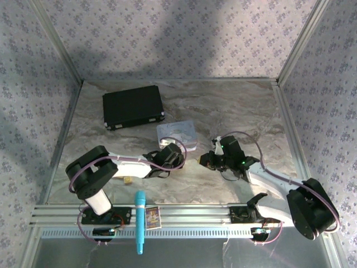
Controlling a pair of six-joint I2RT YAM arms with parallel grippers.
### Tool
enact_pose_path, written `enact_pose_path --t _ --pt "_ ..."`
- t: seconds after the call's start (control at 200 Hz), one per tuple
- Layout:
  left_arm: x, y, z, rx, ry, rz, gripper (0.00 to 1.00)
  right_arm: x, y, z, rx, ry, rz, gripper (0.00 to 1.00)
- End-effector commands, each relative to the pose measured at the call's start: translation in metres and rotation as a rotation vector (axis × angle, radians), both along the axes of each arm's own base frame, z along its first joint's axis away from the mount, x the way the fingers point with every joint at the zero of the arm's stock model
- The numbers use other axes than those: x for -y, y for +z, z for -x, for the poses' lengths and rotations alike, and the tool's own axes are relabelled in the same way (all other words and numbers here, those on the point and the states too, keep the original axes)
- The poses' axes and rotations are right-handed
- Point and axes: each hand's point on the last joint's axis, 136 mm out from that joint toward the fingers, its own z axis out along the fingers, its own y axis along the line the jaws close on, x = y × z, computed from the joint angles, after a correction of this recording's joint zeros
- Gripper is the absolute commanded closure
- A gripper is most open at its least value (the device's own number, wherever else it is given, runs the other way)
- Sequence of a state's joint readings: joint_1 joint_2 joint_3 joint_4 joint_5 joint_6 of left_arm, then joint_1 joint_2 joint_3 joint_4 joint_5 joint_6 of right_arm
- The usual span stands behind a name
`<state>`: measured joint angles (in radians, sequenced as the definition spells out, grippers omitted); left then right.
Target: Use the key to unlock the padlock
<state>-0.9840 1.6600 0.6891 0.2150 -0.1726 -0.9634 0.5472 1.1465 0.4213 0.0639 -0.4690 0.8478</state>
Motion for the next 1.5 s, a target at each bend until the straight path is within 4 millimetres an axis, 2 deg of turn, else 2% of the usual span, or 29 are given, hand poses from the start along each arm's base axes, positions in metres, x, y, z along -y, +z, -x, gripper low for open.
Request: enact_pose_path --t 0.0,0.085,0.175,0.36,0.49,0.615,0.745,0.845,1.179,1.494 --pt "0.0 0.0 0.003 -0.012 0.034 0.041 0.76 -0.002 -0.003 0.0 -0.008 0.004 -0.017 1.0" --pt "0.002 0.001 0.002 -0.02 0.054 0.065 0.81 -0.007 -0.002 0.001 -0.019 0.019 -0.056 1.0" --pt "-0.001 0.006 0.0 -0.021 0.102 0.106 0.87 -0.02 0.002 0.004 -0.068 0.048 -0.182 1.0" --pt "-0.004 0.023 -0.003 -0.06 0.223 0.253 0.92 -0.033 0.007 0.008 -0.147 0.067 -0.313 1.0" --pt "-0.007 0.032 -0.005 -0.08 0.295 0.332 0.91 -0.033 0.004 0.012 -0.183 0.075 -0.308 1.0" --pt "-0.015 0.032 -0.006 -0.126 0.389 0.403 0.93 -0.037 0.003 0.015 -0.234 0.08 -0.348 1.0" --pt "-0.01 0.04 -0.008 -0.154 0.427 0.509 0.93 -0.041 0.005 0.014 -0.24 0.088 -0.375 1.0" --pt "-0.012 0.04 -0.007 -0.196 0.478 0.515 0.93 -0.046 0.01 0.012 -0.237 0.101 -0.385 1.0" --pt "-0.007 0.03 -0.004 -0.35 0.616 0.592 0.95 -0.051 0.003 0.01 -0.256 0.094 -0.372 1.0" --pt "-0.004 0.037 -0.006 -0.375 0.647 0.644 0.98 -0.06 0.0 0.004 -0.241 0.09 -0.363 1.0"
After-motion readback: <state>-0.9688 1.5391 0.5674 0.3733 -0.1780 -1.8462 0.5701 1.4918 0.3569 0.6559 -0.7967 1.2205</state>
